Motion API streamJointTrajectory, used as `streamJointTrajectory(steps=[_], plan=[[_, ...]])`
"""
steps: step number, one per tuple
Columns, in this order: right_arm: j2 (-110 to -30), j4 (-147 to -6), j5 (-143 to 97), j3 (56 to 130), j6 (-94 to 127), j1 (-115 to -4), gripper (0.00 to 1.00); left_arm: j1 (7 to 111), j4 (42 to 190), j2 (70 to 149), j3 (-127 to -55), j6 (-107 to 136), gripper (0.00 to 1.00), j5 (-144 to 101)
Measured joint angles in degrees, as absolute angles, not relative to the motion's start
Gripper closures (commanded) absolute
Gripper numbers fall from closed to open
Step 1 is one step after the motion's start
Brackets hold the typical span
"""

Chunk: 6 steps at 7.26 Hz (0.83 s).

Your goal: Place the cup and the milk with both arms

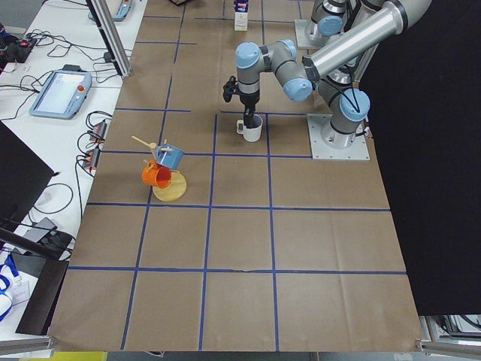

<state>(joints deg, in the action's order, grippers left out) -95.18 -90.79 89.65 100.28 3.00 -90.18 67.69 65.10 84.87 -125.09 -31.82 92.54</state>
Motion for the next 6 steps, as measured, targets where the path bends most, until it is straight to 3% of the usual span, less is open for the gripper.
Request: streamJointTrajectory(steps=[2,3,5,6], plan=[[-95.2,-90.8,89.6,100.3,3.0,-90.2,0.00,66.9,60.5,85.8,-128.5,-32.2,0.00,92.5],[-95.2,-90.8,89.6,100.3,3.0,-90.2,0.00,66.8,58.7,86.9,-129.5,-32.3,0.15,92.5],[-95.2,-90.8,89.6,100.3,2.9,-90.2,0.00,66.8,56.3,89.3,-130.3,-32.3,0.93,92.4],[-95.2,-90.8,89.6,100.3,2.9,-90.1,0.00,66.8,55.9,89.9,-130.4,-32.1,1.00,92.5]])
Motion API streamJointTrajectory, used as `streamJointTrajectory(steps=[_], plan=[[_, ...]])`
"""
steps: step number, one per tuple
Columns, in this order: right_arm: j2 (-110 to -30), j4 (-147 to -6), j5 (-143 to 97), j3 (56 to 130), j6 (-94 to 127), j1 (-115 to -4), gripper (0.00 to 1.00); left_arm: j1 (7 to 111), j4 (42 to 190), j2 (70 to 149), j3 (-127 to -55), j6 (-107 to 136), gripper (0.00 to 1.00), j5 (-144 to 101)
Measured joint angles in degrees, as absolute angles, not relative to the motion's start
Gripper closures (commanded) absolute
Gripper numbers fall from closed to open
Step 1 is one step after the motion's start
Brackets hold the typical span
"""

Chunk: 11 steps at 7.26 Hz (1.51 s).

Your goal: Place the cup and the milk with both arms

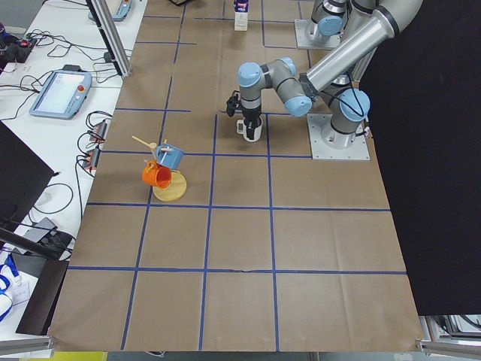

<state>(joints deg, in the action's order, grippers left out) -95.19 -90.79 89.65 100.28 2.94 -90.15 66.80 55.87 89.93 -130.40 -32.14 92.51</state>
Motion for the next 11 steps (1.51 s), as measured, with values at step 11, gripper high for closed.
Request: streamJointTrajectory(steps=[11], plan=[[-95.2,-90.9,89.6,100.7,2.9,-90.2,0.00,78.2,61.7,90.8,-117.0,-20.0,1.00,90.3]])
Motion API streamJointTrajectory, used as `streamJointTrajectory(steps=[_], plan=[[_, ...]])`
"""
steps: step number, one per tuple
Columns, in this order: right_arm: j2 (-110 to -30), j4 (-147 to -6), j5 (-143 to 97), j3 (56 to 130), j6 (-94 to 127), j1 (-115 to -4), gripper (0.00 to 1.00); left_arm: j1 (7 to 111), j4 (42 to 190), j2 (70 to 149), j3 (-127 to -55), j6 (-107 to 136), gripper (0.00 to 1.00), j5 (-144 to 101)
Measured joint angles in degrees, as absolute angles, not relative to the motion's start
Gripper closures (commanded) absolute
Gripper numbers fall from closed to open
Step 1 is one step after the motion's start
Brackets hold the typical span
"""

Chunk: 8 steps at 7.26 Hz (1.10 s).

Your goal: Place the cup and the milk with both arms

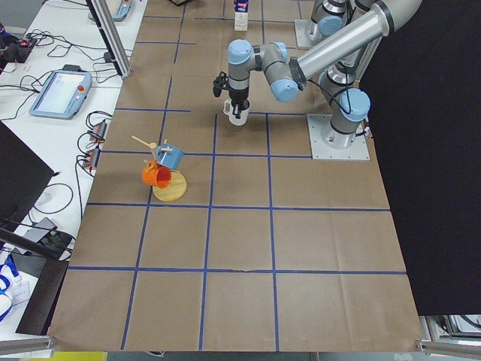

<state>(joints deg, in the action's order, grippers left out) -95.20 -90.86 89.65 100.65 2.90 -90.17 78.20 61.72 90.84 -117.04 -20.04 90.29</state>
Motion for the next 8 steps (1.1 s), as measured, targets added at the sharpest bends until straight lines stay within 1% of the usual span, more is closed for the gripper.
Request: streamJointTrajectory(steps=[2,4,6,8], plan=[[-95.3,-90.8,89.6,100.7,2.9,-90.2,0.00,86.3,65.5,96.6,-108.0,-10.0,1.00,90.0],[-95.3,-90.9,89.6,100.8,2.9,-90.2,0.00,93.9,66.2,104.6,-99.2,-0.6,1.00,89.4],[-95.4,-90.9,89.6,101.0,2.9,-90.2,0.00,98.5,66.4,112.1,-90.9,3.9,0.99,88.2],[-95.7,-91.2,89.6,101.5,2.9,-90.1,0.00,100.3,66.8,117.1,-86.1,6.4,0.99,86.3]])
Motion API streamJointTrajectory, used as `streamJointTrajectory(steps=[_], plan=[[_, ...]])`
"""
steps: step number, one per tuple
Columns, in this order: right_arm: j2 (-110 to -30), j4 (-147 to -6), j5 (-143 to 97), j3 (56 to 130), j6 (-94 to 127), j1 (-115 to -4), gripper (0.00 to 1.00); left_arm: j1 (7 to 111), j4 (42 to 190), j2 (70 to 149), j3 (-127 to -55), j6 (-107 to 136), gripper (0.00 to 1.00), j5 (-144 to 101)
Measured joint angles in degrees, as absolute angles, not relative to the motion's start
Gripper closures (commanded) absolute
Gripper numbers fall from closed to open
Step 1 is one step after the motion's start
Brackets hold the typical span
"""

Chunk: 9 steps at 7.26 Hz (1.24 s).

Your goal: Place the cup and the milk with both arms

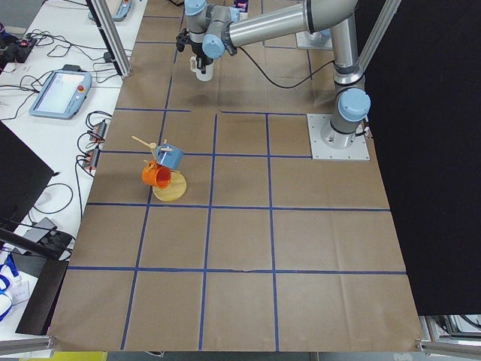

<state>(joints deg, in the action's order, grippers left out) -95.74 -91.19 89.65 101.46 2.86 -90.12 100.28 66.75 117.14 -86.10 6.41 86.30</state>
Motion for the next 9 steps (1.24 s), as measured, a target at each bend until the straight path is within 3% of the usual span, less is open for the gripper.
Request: streamJointTrajectory(steps=[6,9], plan=[[-95.9,-91.4,89.6,101.6,2.9,-90.2,0.00,101.2,67.7,121.8,-83.4,7.7,0.98,86.3],[-95.9,-91.4,89.6,101.6,2.9,-90.2,0.00,103.1,68.7,126.2,-78.2,8.0,0.97,88.5]])
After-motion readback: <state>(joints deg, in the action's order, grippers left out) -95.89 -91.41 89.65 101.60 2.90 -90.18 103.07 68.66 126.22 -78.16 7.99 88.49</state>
